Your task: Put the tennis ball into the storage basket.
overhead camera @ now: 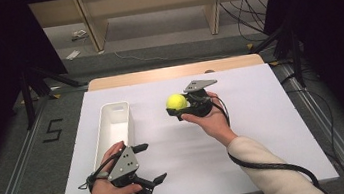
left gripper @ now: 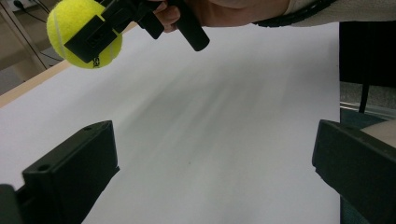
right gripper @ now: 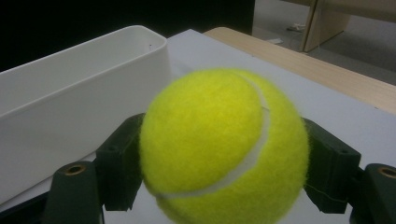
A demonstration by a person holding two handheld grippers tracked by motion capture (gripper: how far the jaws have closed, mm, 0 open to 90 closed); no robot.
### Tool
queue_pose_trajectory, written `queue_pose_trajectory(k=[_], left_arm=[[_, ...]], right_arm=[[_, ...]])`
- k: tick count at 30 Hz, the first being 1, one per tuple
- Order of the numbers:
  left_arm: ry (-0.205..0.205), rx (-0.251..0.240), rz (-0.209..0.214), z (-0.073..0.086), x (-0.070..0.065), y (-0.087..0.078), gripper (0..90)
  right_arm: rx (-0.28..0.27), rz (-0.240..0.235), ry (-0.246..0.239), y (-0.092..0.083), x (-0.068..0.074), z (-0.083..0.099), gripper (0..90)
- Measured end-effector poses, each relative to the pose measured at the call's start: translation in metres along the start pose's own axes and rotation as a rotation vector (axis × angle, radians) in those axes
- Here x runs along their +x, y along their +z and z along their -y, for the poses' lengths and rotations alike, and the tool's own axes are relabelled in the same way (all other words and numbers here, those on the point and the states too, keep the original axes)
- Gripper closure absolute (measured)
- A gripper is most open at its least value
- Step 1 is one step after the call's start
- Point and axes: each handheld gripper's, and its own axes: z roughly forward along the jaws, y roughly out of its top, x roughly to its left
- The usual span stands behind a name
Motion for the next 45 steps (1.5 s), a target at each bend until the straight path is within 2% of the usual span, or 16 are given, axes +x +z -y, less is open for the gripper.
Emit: queue_pose_trajectory(k=[45], left_arm=[[0.007,0.002,0.007,-0.001,0.000,0.002,0.0]], right_arm=[[-0.033,-0.027,-0.027,-0.004,0.015,-0.013,26.5]])
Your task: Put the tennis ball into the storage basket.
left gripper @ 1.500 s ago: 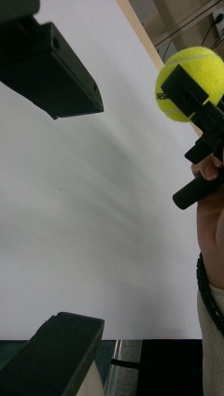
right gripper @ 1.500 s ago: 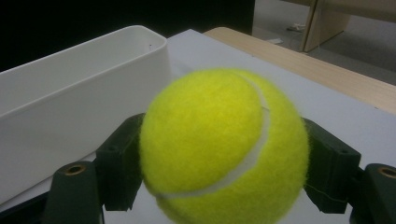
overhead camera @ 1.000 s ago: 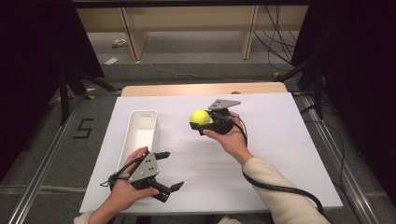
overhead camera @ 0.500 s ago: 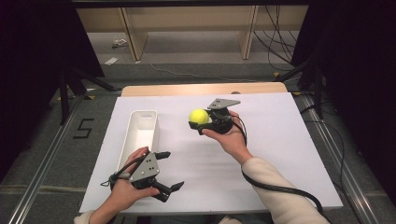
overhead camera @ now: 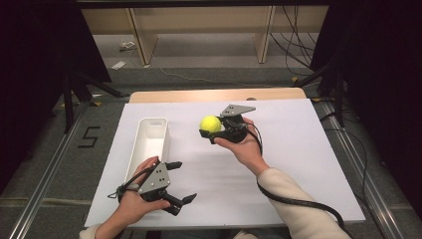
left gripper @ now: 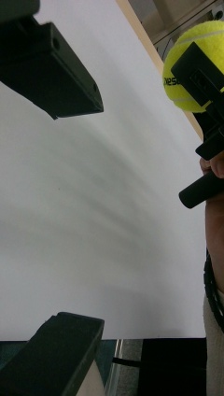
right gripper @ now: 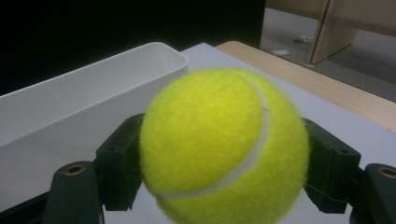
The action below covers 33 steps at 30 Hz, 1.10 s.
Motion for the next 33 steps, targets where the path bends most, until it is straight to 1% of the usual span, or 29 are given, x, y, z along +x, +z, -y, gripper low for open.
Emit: queue_pose_trajectory(k=[33], left_arm=[[0.001,0.002,0.000,0.0000,-0.0001,0.0007,0.0]], right_arm=[[-0.011,-0.019,-0.013,0.0009,0.0097,-0.0054,26.5]])
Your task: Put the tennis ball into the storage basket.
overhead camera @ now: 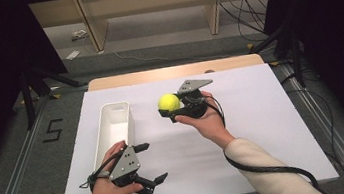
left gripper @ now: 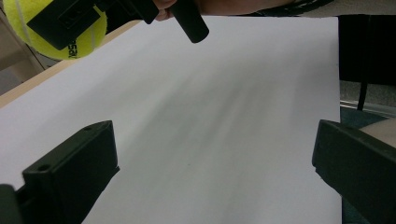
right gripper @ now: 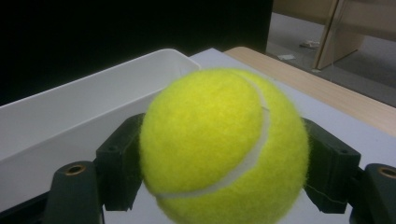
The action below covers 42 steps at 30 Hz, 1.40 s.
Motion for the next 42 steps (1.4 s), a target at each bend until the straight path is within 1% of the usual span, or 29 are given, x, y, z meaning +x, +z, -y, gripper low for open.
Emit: queue_pose_trajectory(k=[16,42], left_arm=[[0.000,0.001,0.001,0.000,0.000,0.000,0.0],[0.000,0.003,0.002,0.000,0.000,0.000,0.0]], right_arm=[[-0.003,-0.006,-0.004,0.001,0.003,-0.001,26.5],[-0.008,-0.025,-0.020,0.003,0.013,-0.006,26.5]])
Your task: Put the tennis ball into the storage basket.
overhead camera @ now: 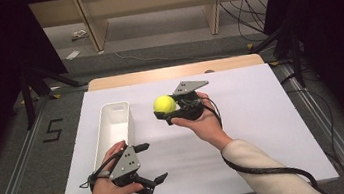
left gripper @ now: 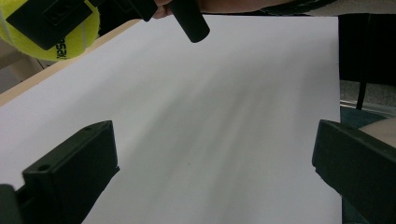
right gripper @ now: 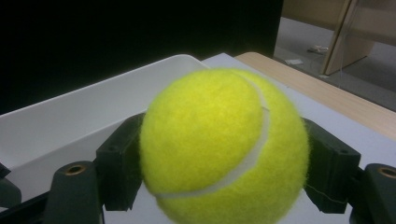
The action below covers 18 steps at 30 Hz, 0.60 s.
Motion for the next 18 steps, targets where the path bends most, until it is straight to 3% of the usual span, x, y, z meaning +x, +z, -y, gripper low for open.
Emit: queue_pose_trajectory(k=[18], left_arm=[[0.000,0.000,-0.001,-0.0001,-0.0001,0.0000,0.0]], right_arm=[[-0.001,-0.008,-0.009,0.0028,0.0054,-0.0031,26.5]])
